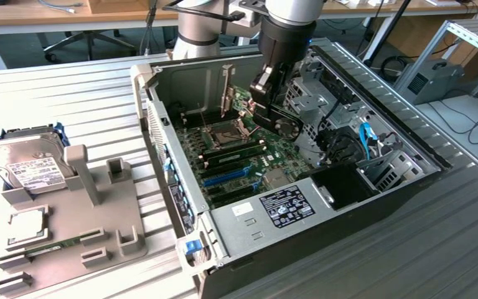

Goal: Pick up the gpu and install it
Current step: 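Insert the gpu into the slot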

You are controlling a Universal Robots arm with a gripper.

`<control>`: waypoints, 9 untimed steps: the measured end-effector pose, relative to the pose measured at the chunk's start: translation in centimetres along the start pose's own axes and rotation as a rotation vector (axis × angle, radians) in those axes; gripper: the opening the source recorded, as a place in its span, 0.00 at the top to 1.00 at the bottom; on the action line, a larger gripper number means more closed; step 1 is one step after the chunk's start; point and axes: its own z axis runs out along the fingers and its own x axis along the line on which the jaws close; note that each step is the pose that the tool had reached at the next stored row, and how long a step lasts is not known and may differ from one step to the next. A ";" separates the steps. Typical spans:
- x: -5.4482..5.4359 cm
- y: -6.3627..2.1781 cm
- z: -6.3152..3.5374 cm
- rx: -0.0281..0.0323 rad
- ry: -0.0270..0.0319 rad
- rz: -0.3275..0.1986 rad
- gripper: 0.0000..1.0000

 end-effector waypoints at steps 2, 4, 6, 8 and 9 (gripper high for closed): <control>0.0 0.00 0.00 -0.0002 -0.0001 -0.007 0.74; 0.0 0.00 0.00 -0.0004 -0.0003 -0.015 0.74; 0.0 0.00 0.00 -0.0006 -0.0004 -0.021 0.74; 0.0 0.00 0.00 -0.0008 -0.0005 -0.029 0.74; 0.0 0.00 0.00 -0.0009 -0.0006 -0.032 0.74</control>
